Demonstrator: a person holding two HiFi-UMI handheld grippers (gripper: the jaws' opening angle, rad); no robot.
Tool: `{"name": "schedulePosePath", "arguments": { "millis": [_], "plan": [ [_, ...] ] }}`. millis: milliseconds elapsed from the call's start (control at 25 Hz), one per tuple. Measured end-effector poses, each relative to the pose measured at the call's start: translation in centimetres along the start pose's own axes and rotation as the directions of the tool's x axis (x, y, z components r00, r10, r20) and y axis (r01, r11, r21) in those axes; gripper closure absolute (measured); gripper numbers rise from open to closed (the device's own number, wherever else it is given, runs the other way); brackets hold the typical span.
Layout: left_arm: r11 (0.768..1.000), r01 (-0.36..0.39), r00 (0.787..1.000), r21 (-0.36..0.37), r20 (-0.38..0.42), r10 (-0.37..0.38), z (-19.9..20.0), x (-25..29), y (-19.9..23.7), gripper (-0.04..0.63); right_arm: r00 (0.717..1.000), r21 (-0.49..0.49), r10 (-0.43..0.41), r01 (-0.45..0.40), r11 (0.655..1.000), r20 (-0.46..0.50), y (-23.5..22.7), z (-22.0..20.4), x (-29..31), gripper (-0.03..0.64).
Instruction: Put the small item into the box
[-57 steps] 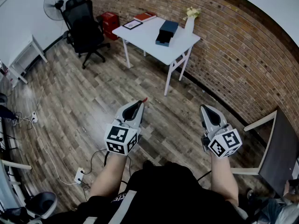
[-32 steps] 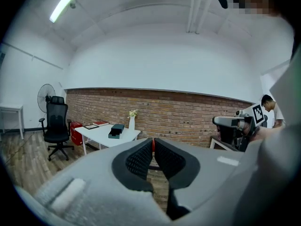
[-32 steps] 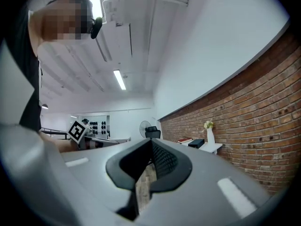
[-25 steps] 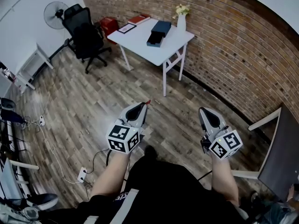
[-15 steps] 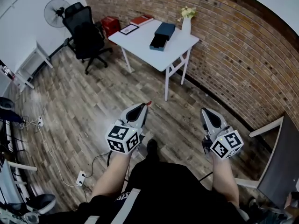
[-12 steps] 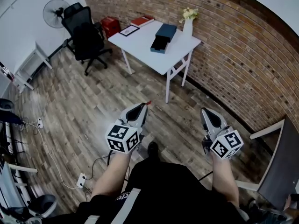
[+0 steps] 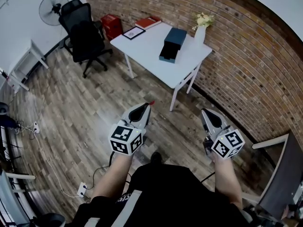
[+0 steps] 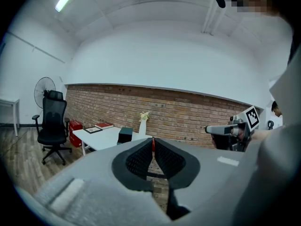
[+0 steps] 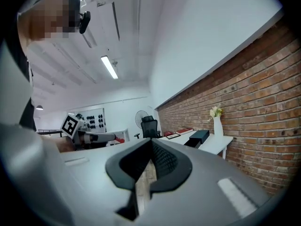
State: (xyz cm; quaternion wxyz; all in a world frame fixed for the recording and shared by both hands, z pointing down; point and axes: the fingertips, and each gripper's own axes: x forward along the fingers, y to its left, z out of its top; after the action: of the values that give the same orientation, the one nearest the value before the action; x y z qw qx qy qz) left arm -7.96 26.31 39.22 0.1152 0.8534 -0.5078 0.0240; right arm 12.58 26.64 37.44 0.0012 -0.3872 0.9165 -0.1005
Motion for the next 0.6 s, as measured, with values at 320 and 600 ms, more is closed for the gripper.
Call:
{"name": "schedulePosePath", "arguments": {
  "millis": [320,600],
  "plan": [
    [0.999,0.001,1.0,-0.048,0.014,-0.001,0.7,2.0,6.4,0.574,0.999,-0.072,0.016,-0.019,0.997,-0.051,1.2,0.5,7.7,0.615],
    [0.996,0.008,1.0,-0.085,-0.019,-0.009,-0.1,4.7,9.0,0.574,0.997,-0.035,0.003,-0.006,0.999,-0.081,-0.5,-0.8,10.5,0.615]
  ]
}}
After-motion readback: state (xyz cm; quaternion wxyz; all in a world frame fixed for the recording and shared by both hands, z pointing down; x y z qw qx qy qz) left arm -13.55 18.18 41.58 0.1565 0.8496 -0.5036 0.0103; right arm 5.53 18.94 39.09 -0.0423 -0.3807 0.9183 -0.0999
